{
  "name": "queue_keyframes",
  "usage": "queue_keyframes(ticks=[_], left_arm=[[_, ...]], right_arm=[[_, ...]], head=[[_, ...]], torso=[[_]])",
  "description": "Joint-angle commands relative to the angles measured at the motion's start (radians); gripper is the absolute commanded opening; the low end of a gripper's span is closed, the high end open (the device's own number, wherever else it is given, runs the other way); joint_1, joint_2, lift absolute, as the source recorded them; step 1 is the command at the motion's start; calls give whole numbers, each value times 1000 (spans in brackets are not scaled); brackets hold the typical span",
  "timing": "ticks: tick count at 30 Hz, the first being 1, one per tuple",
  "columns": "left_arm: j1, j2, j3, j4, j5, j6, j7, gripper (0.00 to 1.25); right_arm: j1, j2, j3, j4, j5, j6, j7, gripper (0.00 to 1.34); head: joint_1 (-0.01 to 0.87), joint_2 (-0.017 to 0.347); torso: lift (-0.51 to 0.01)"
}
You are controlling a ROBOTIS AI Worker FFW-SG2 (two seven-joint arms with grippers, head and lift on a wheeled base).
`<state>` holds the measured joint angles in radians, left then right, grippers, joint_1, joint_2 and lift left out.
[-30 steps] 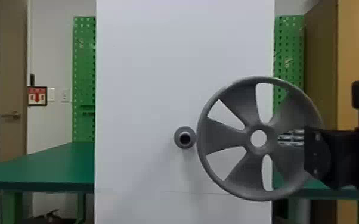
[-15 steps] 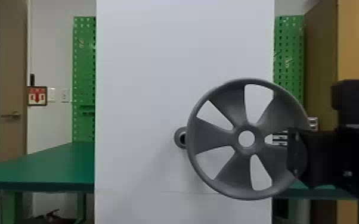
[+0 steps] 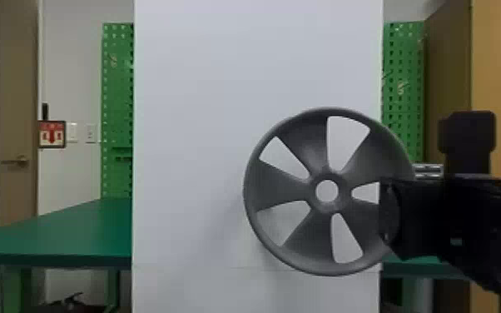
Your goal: Hold the wheel and insert it
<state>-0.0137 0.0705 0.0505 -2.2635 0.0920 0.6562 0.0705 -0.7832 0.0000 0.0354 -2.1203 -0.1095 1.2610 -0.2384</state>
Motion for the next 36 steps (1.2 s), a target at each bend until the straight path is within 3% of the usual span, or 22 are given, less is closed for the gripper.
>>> queue_keyframes(ticks=[1, 29, 36], left_arm=[[0, 0, 0, 1, 0, 0, 0, 716], [-9, 0, -12, 1, -8, 10, 0, 715], [-11, 0, -14, 1, -9, 13, 0, 715]], right_arm=[[-4, 1, 15, 10, -22, -6, -7, 153], [-30, 1, 104, 74, -133, -51, -107, 153], [-31, 1, 147, 77, -177, -63, -179, 153]], head=[[5, 92], [5, 92], [5, 92]], torso=[[-480], [-480], [-480]])
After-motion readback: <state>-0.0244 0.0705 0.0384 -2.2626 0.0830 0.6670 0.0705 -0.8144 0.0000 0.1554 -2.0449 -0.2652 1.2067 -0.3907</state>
